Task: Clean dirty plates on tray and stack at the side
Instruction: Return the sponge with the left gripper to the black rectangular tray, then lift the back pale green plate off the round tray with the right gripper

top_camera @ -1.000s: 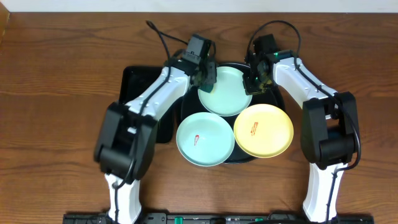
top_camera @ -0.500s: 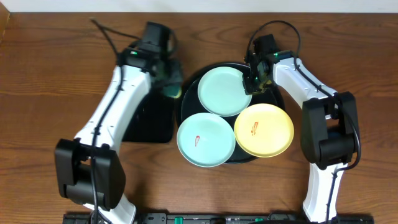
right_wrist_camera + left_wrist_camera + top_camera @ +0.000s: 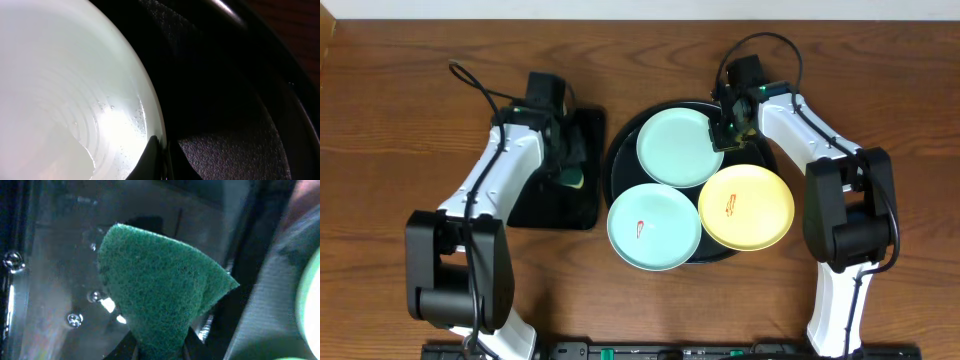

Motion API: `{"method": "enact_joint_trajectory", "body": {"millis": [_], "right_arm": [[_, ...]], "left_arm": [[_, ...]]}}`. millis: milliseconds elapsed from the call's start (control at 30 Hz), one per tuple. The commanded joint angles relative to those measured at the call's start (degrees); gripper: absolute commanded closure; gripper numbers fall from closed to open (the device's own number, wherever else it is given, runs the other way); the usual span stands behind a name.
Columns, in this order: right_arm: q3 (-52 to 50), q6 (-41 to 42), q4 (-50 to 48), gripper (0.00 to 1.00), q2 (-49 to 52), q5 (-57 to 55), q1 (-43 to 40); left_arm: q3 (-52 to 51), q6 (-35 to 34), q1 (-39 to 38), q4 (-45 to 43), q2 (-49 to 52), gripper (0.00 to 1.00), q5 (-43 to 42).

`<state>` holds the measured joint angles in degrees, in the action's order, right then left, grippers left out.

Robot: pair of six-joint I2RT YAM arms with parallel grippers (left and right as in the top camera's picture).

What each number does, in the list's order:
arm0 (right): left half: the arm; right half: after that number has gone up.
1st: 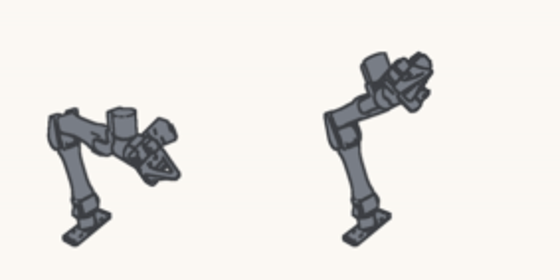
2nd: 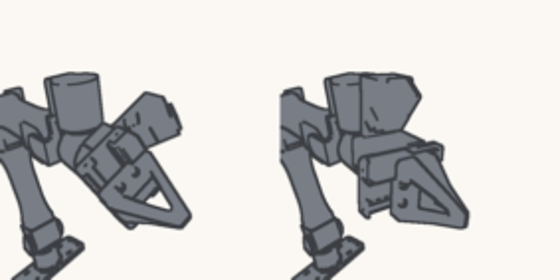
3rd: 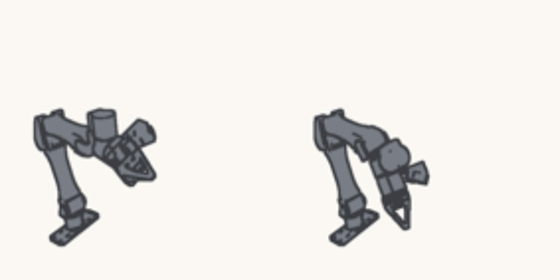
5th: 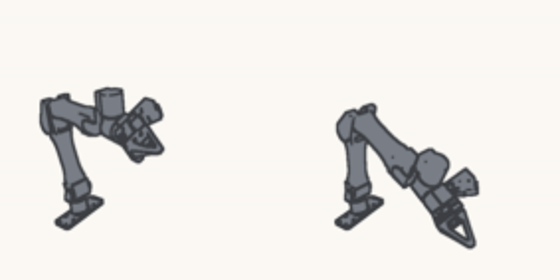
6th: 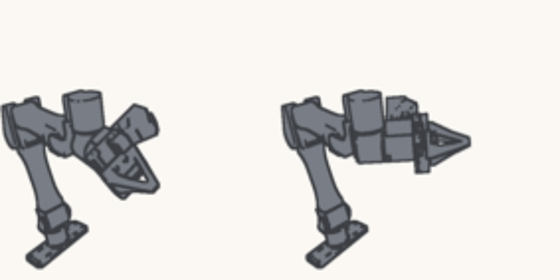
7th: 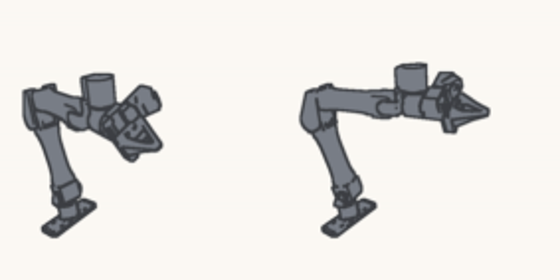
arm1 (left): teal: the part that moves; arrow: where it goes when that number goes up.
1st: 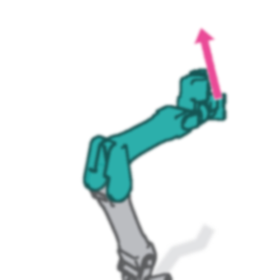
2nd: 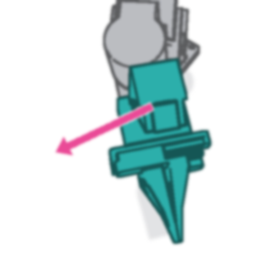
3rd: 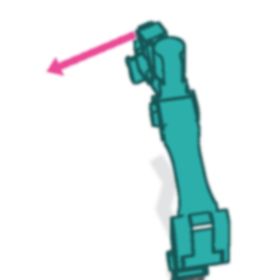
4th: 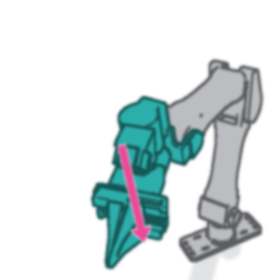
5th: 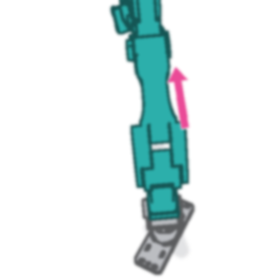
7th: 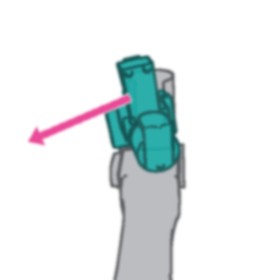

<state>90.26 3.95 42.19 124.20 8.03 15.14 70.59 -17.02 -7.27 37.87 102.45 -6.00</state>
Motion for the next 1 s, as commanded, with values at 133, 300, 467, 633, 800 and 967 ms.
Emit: {"method": "enact_joint_trajectory", "body": {"millis": [133,300,467,633,800,967], "right_arm": [[-1.40,1.62,-0.17,0.99,-0.11,-1.55,0.61],[-1.38,1.55,-0.66,0.99,-4.81,-2.45,0.68],[-1.38,0.87,-0.44,0.99,-10.10,-7.26,0.92],[-1.38,-0.44,0.00,0.99,-14.53,-15.54,2.23],[-1.38,-3.39,-0.02,0.99,-19.19,-22.25,4.68],[-1.38,-6.71,0.31,0.99,-22.51,-31.17,8.17]], "left_arm": [[-3.89,0.96,0.24,-3.78,0.44,0.87,1.90],[-3.89,0.96,0.24,-3.67,0.44,0.83,2.38],[-3.89,0.92,0.24,-3.67,0.44,0.60,2.36],[-3.89,0.92,0.24,-3.67,0.44,0.41,2.36],[-3.87,0.92,0.24,-3.65,0.28,0.32,2.34],[-3.87,0.92,0.24,-2.49,-1.27,0.25,2.34]]}}
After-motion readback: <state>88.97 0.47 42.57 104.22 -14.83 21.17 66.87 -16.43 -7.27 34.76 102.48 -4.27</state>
